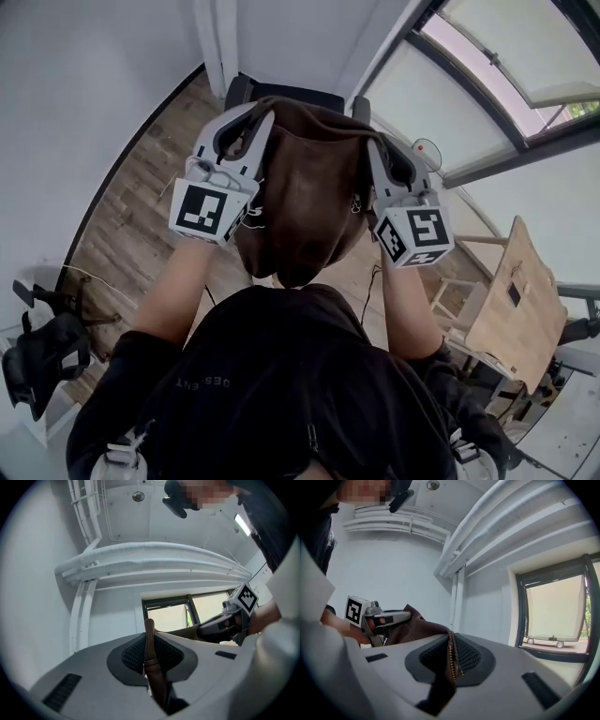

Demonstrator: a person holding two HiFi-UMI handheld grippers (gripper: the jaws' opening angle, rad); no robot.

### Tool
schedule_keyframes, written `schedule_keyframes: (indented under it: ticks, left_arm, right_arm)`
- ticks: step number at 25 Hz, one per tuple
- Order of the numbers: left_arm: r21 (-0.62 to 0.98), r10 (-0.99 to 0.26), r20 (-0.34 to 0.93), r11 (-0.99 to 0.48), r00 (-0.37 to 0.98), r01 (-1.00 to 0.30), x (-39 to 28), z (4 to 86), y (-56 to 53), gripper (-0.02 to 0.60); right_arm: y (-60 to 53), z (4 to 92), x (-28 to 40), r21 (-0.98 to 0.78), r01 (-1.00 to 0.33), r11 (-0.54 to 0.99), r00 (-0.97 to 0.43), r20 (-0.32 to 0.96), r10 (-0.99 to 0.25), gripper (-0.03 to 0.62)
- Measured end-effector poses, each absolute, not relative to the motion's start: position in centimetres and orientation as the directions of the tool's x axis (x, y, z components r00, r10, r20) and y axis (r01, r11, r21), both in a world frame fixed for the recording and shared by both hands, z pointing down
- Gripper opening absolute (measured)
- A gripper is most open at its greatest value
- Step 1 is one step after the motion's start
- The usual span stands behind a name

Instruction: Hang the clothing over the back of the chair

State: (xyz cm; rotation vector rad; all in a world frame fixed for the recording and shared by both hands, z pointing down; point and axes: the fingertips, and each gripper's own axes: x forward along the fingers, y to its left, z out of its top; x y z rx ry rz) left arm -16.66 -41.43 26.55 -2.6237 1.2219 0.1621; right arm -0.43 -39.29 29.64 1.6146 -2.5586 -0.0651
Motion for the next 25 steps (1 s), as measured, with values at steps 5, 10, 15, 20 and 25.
schedule_keyframes:
  ticks: [5,10,15,20,25]
  left_arm:
    - [-0.167,-0.721,-0.163,-0.652,0.673,-0.739,-15.6,28.2,-44.0,0.049]
    - [-0.153,-0.729,-0.119,-0.657,0.674,-0.738,-15.0,30.1,-46.4,0.051]
    - [-0.153,-0.735,-0.075,-0.659,0.674,-0.736,-14.9,32.2,-48.0,0.051]
    - [-0.166,-0.730,-0.042,-0.668,0.682,-0.725,-14.7,33.9,-49.5,0.051]
    - [-0.161,-0.719,-0.002,-0.686,0.695,-0.710,-14.5,35.5,-50.6,0.051]
  right_arm:
    - [-41.2,31.2,0.6,0.084,-0.909,0.408,-0.398,0.110,-0.911,0.046]
    - [-43.2,33.1,1.2,0.067,-0.904,0.422,-0.409,0.147,-0.900,0.048]
    - [-45.0,35.3,1.3,0.052,-0.889,0.456,-0.439,0.193,-0.878,0.048]
    - [-46.5,36.8,1.5,0.039,-0.878,0.478,-0.458,0.227,-0.860,0.049]
    - [-47.5,38.4,1.9,0.017,-0.873,0.487,-0.467,0.256,-0.846,0.049]
